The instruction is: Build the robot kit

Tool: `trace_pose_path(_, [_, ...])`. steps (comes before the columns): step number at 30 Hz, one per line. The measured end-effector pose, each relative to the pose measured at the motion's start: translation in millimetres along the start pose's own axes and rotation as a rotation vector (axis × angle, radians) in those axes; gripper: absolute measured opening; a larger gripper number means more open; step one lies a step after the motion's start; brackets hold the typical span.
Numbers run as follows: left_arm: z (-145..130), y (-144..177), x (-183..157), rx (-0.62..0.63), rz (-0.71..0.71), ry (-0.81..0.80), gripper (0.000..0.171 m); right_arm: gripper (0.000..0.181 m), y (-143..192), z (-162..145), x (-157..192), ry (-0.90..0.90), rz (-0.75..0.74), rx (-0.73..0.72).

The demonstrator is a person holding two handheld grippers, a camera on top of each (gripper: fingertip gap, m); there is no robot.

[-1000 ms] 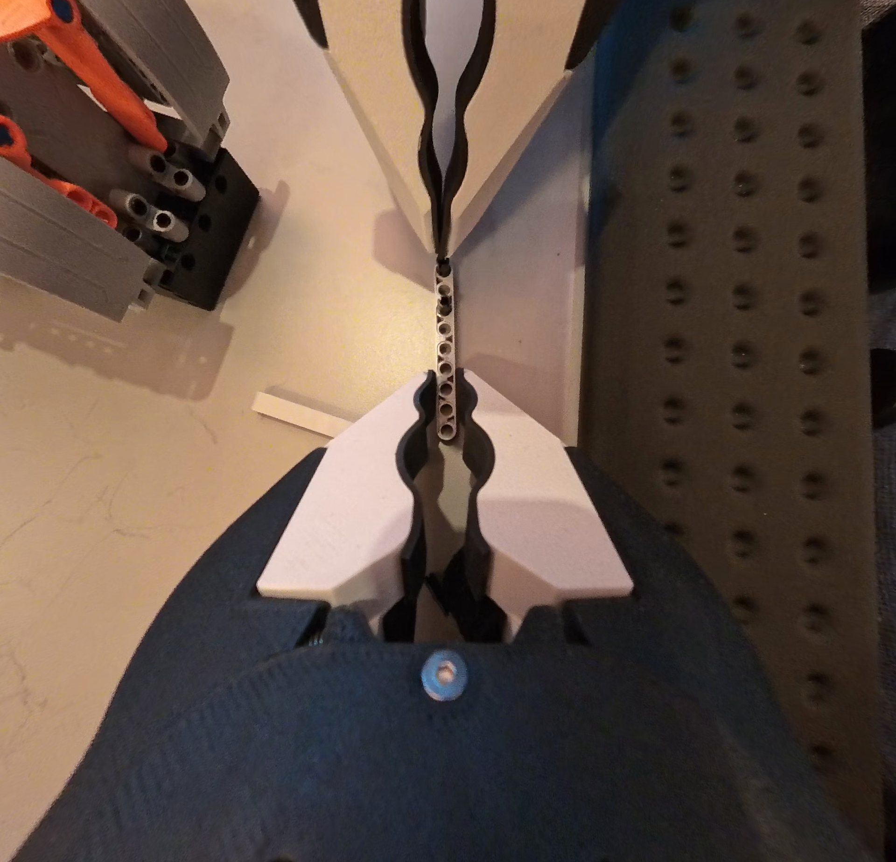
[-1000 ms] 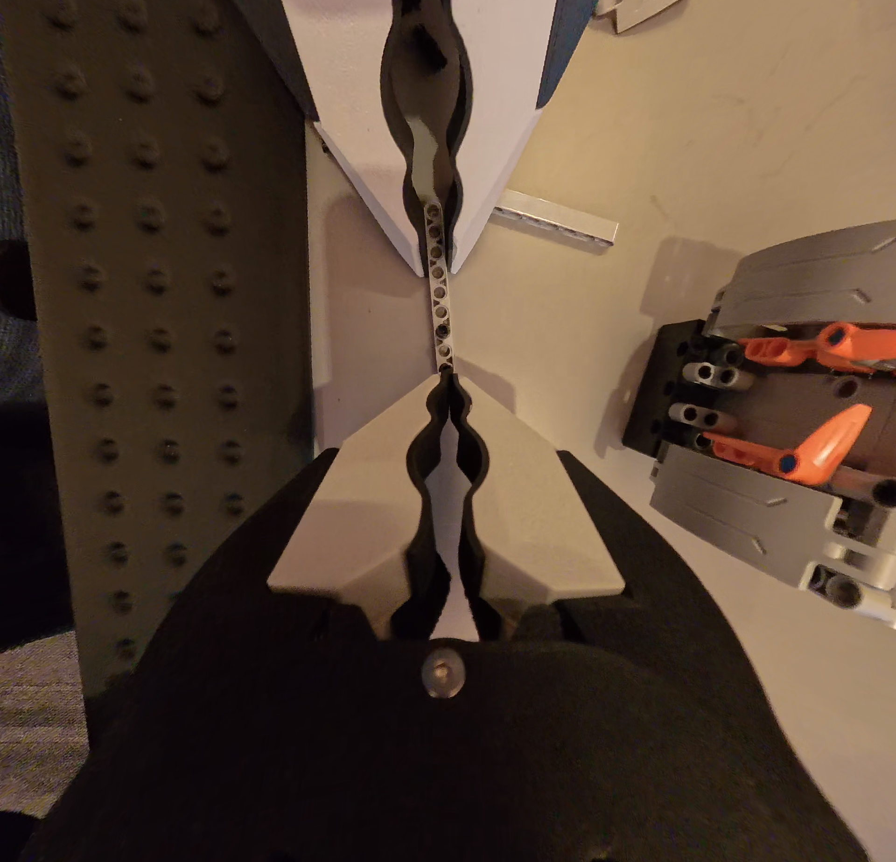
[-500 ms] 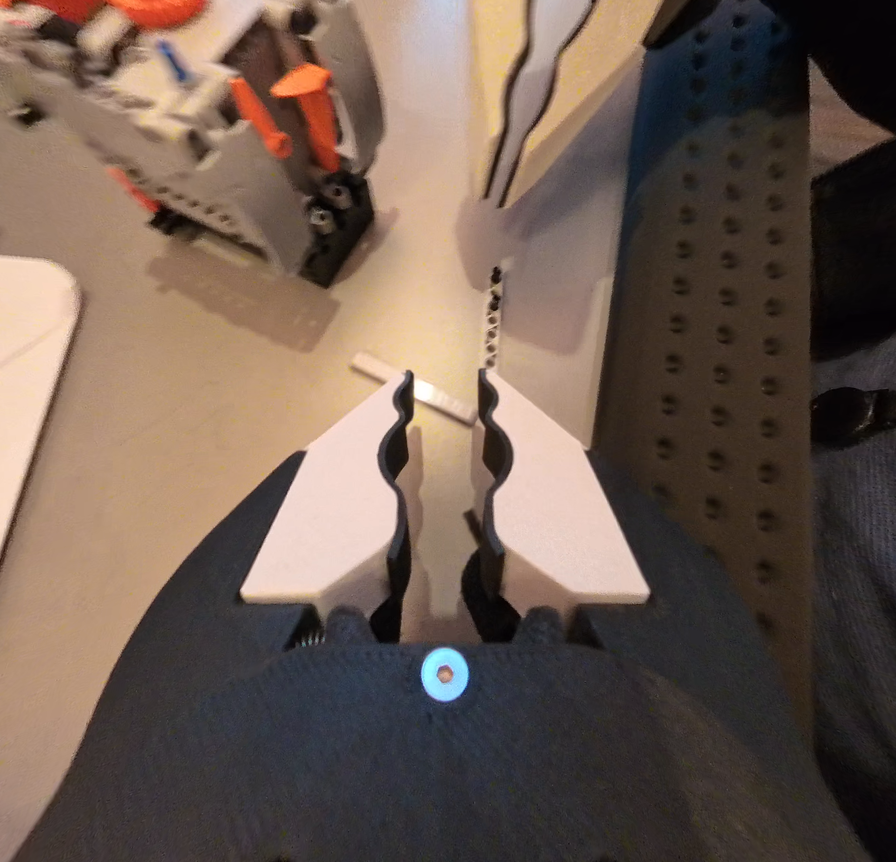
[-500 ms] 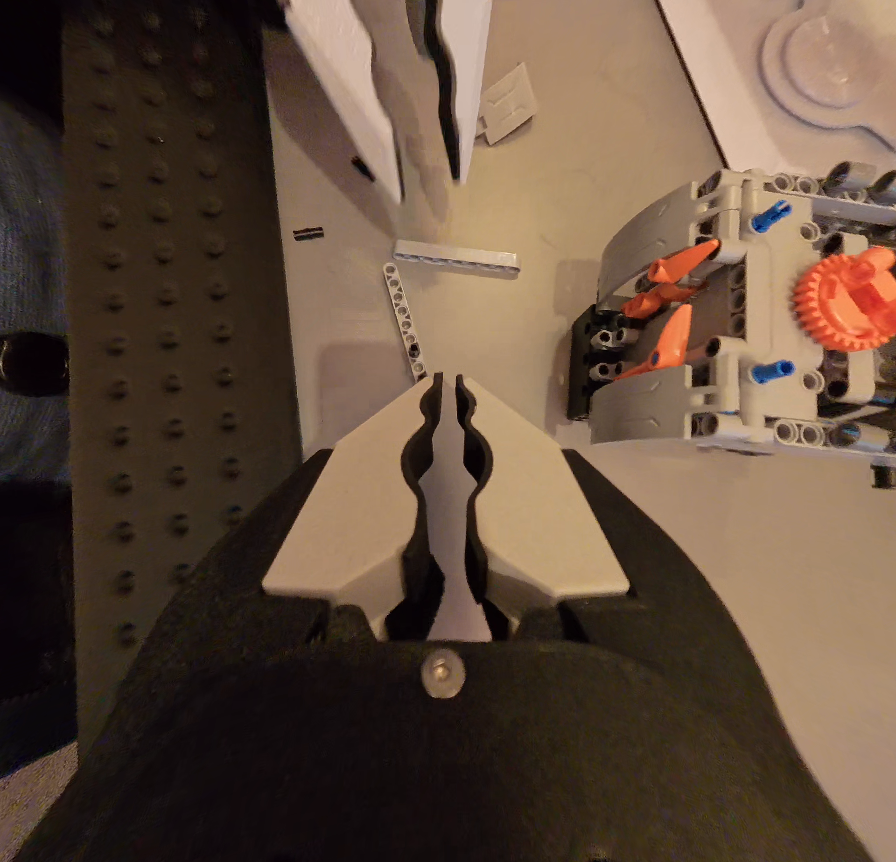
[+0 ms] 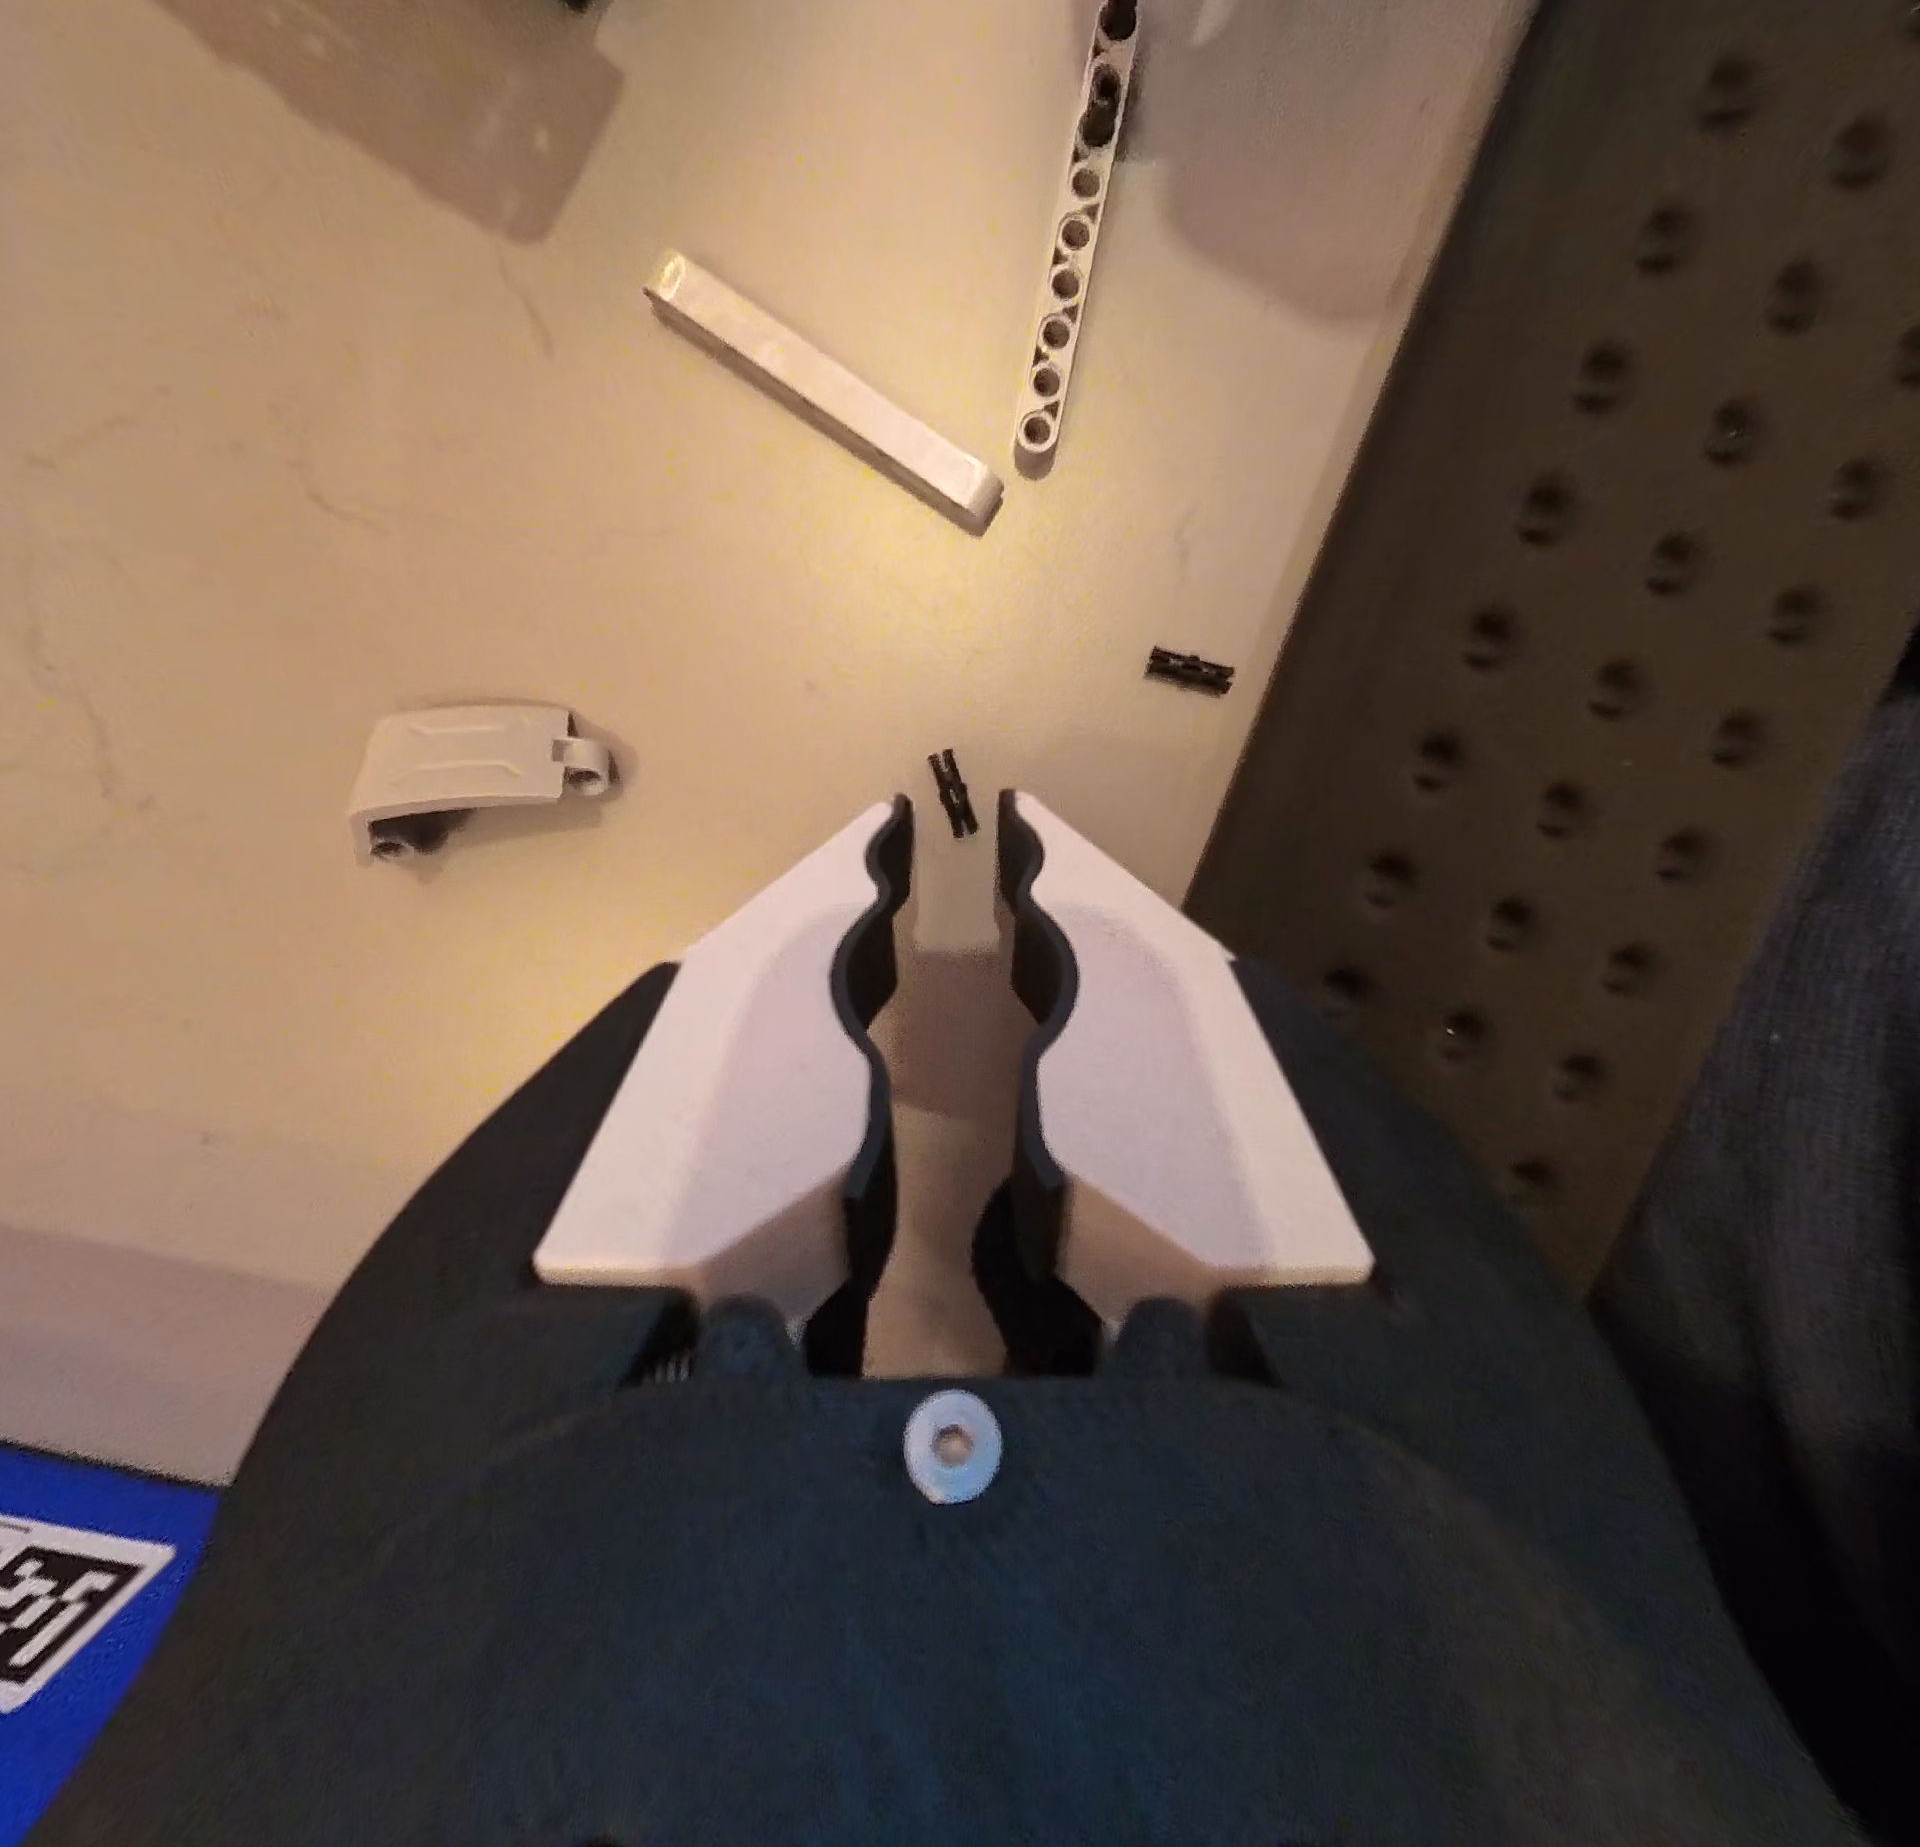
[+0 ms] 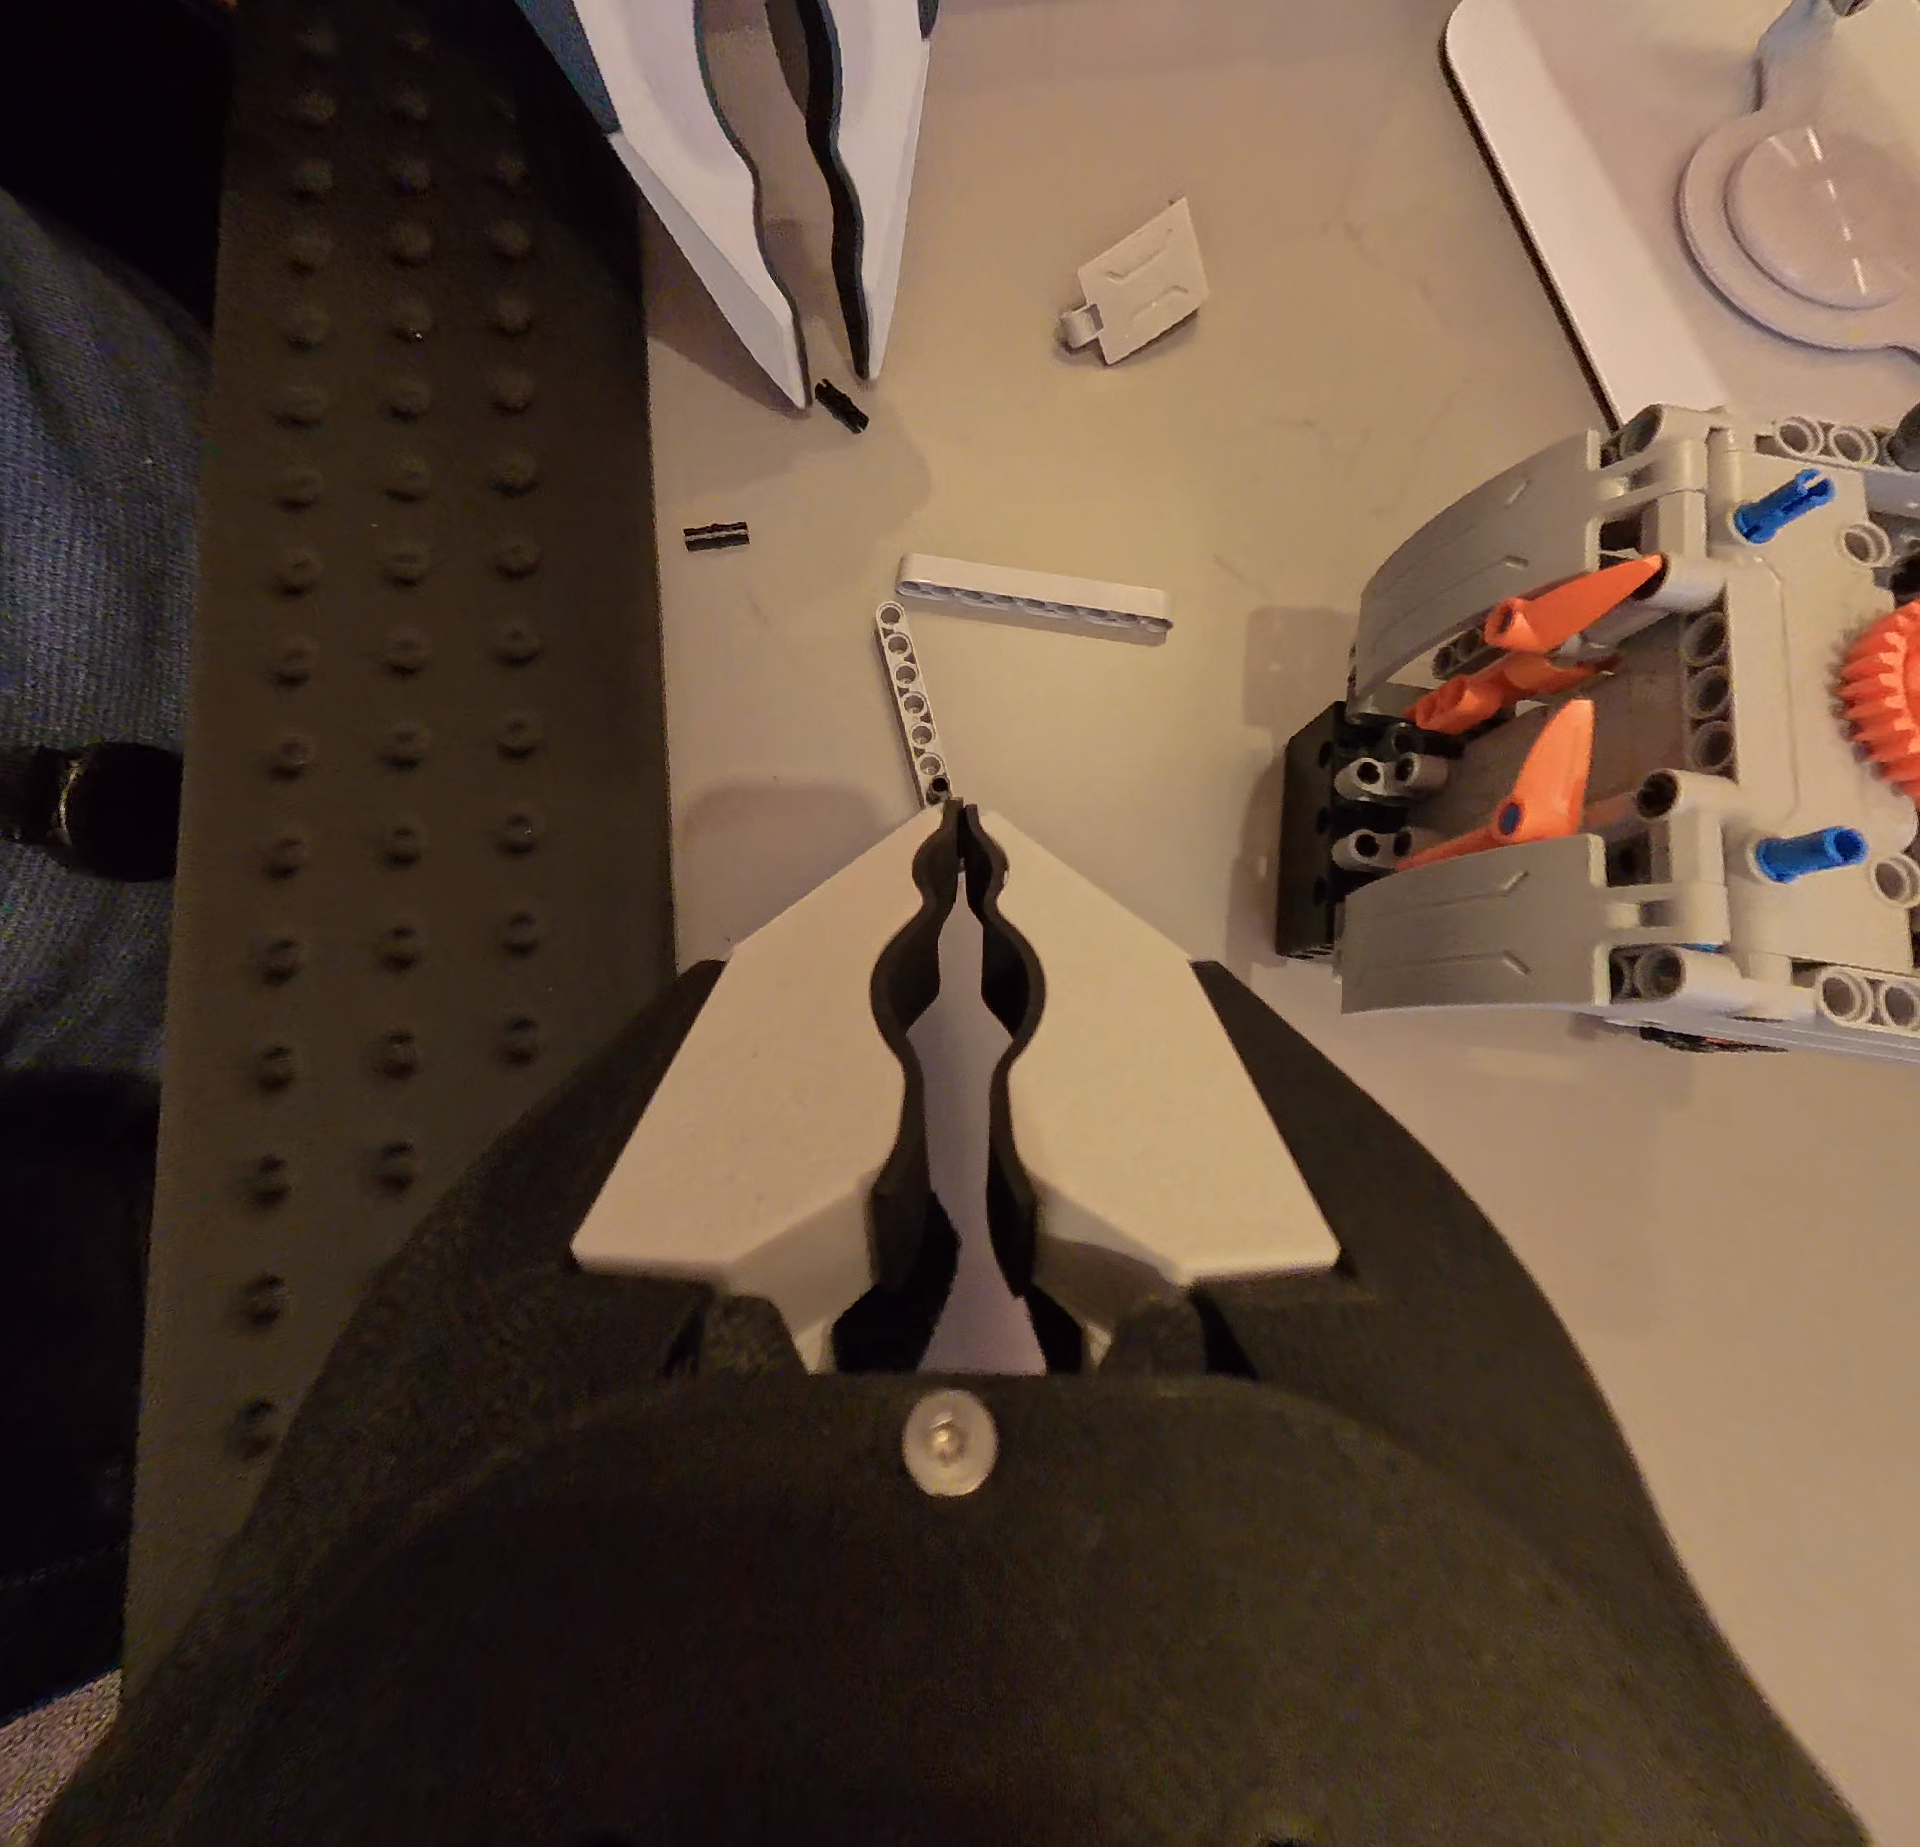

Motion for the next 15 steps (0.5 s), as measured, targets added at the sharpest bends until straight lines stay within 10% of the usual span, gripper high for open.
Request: trace_pose_path(15, [24.8, 6.3, -2.9, -0.260, 0.126, -0.097, 0.002, 0.002, 4.1, 32.2, -1.7, -0.057, -0.018, -0.186])
Point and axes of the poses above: each gripper's, where its closed fingertips meet, y back along the fingers, z out of its top, x = y × z across the jaws, the point moved 8 cm from there along y, back along the fingers, and after that the axes turned 8 degrees about y, right-handed, at the moved point
